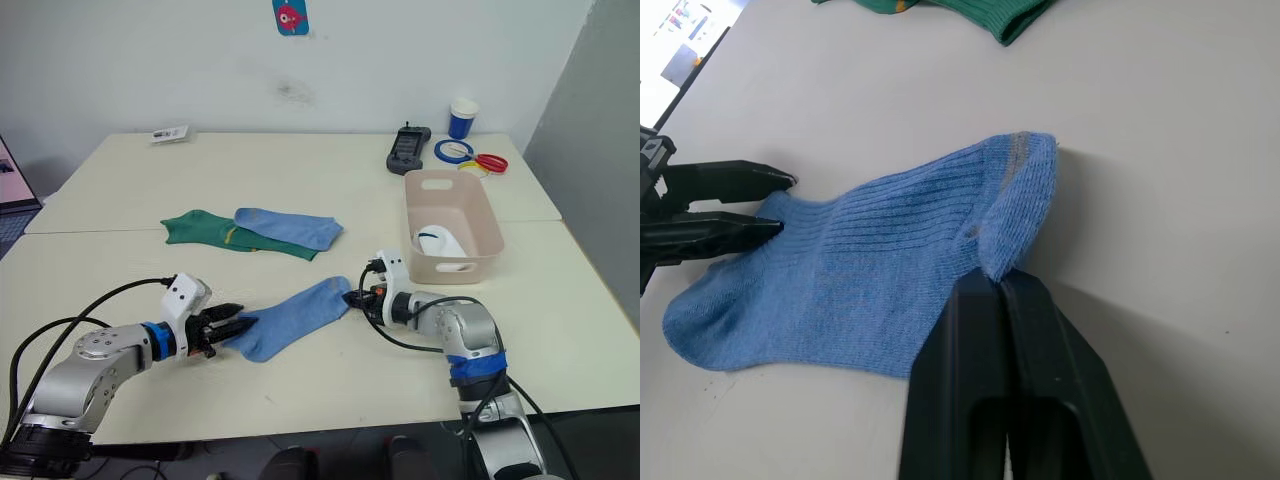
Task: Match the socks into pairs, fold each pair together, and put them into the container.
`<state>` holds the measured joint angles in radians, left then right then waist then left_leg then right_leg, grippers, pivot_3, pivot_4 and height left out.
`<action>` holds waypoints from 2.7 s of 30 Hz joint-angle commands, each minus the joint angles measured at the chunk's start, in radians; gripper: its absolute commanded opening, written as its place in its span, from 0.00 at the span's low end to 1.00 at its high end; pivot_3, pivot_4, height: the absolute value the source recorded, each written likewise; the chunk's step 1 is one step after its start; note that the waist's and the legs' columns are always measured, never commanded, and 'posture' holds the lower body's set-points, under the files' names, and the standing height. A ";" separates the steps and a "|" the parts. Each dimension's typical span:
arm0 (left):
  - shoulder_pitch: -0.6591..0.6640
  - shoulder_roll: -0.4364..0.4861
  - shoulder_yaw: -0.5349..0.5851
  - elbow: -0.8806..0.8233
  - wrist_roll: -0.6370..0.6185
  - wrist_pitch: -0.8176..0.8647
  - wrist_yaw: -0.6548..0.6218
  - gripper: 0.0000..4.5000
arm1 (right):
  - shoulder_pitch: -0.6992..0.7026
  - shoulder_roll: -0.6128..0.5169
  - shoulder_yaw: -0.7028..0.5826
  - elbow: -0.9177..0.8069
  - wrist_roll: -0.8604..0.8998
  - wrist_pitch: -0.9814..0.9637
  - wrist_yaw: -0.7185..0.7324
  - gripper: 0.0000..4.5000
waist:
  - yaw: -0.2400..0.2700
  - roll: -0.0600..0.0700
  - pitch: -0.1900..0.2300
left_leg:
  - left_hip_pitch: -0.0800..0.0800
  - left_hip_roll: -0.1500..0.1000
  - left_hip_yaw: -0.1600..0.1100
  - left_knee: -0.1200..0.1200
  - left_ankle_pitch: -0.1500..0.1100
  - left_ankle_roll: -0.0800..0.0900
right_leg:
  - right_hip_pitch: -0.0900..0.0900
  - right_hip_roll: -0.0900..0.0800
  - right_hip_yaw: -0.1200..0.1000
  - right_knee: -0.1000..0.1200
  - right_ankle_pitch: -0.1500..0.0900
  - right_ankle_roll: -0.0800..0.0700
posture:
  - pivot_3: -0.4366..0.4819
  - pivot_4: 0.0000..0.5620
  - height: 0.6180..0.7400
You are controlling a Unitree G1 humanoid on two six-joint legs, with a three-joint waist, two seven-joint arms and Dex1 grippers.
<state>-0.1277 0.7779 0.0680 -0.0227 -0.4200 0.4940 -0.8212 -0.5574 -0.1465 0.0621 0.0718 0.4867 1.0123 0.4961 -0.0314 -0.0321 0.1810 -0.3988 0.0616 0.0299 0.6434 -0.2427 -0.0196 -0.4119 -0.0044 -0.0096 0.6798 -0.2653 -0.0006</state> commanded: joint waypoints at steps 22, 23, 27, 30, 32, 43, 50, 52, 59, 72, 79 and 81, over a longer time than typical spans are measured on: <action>0.295 -0.079 0.076 -0.528 -0.307 0.463 0.120 0.01 | -0.404 -0.017 0.204 0.586 -0.211 -0.356 0.427 0.00 | -0.001 0.000 0.000 | -0.001 0.001 -0.001 0.000 0.000 0.000 | -0.002 0.002 0.001 0.000 0.001 -0.005 | 0.48 0.27 1.00; 0.292 -0.090 0.078 -0.527 -0.304 0.452 0.129 0.01 | -0.413 -0.010 0.205 0.607 -0.222 -0.376 0.437 0.00 | 0.000 0.000 0.000 | -0.001 0.001 -0.001 0.000 0.000 0.000 | -0.002 0.002 0.001 0.000 0.001 -0.006 | 0.48 0.27 1.00; 0.326 -0.071 0.104 -0.526 -0.309 0.412 0.087 0.15 | -0.418 -0.007 0.185 0.612 -0.244 -0.439 0.459 0.13 | 0.000 0.000 0.000 | -0.001 0.001 -0.001 0.000 0.000 0.000 | -0.002 0.001 0.001 0.000 0.002 -0.008 | 0.48 0.27 1.00; 0.356 -0.016 0.143 -0.500 -0.300 0.385 0.039 0.36 | -0.390 -0.045 0.184 0.534 -0.244 -0.433 0.487 0.36 | 0.000 0.001 0.000 | -0.001 0.001 -0.001 0.000 0.000 0.000 | -0.003 0.001 0.001 0.000 0.002 -0.009 | 0.48 0.27 1.00; 0.363 0.037 0.166 -0.459 -0.274 0.342 -0.012 0.50 | -0.364 -0.075 0.173 0.456 -0.230 -0.395 0.492 0.51 | 0.001 0.001 0.000 | -0.001 0.001 -0.001 0.000 0.000 0.000 | -0.003 0.001 0.000 0.000 0.001 -0.009 | 0.48 0.27 1.00; -0.134 0.039 0.030 0.020 -0.095 0.093 -0.142 0.57 | 0.044 -0.408 0.278 -0.212 -0.270 -0.609 0.673 0.81 | 0.027 0.002 0.001 | -0.002 -0.002 0.002 -0.001 0.000 0.000 | -0.003 0.005 -0.002 -0.001 -0.001 -0.011 | 0.48 0.27 1.00; -0.452 -0.129 -0.137 0.361 0.072 -0.075 -0.200 0.57 | 0.105 -0.424 0.410 -0.186 -0.405 -1.073 0.756 0.81 | 0.009 0.000 0.001 | -0.002 0.001 0.002 0.001 0.000 0.000 | -0.003 0.011 -0.001 0.000 0.000 -0.009 | 0.48 0.27 1.00; -0.521 -0.176 -0.171 0.447 0.110 -0.114 -0.209 0.57 | 0.095 -0.396 0.443 -0.142 -0.452 -1.194 0.743 0.81 | 0.006 0.000 0.001 | -0.002 0.001 0.001 0.001 0.000 0.000 | -0.003 0.012 -0.001 0.000 0.000 -0.009 | 0.48 0.27 1.00; -0.645 -0.276 -0.231 0.687 0.225 -0.237 -0.247 0.57 | 0.046 -0.261 0.529 0.069 -0.618 -1.446 0.636 0.81 | 0.002 0.000 0.001 | -0.001 0.001 0.002 0.002 0.000 0.000 | -0.003 0.013 -0.001 0.001 0.000 -0.009 | 0.48 0.27 1.00; -0.682 -0.310 -0.201 0.770 0.266 -0.288 -0.261 0.00 | 0.023 -0.231 0.520 0.140 -0.570 -1.532 0.657 0.21 | 0.004 0.000 0.001 | 0.000 0.002 0.002 0.002 0.001 -0.001 | -0.002 0.012 -0.001 0.001 0.001 -0.010 | 0.48 0.27 1.00; -0.544 -0.244 -0.150 0.589 0.226 -0.191 -0.275 0.00 | 0.024 -0.320 0.491 0.164 -0.549 -1.634 0.684 0.00 | 0.000 0.000 0.001 | 0.000 0.002 0.002 0.002 0.001 -0.001 | -0.002 0.012 0.000 0.002 0.001 -0.010 | 0.48 0.27 1.00; -0.469 -0.213 -0.129 0.474 0.203 -0.123 -0.264 0.00 | 0.010 -0.354 0.481 0.196 -0.545 -1.699 0.691 0.00 | 0.000 0.000 0.001 | 0.000 0.002 0.002 0.002 0.001 -0.001 | -0.002 0.011 0.000 0.002 0.001 -0.010 | 0.48 0.27 1.00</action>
<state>-0.6301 0.5376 -0.0864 0.5342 -0.1979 0.3192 -1.0830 -0.5333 -0.4807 0.5710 0.2559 -0.0813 -0.6241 1.1772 -0.0314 -0.0323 0.1815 -0.3983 0.0640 0.0318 0.6454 -0.2418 -0.0211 -0.4135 0.0068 -0.0094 0.6814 -0.2645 -0.0108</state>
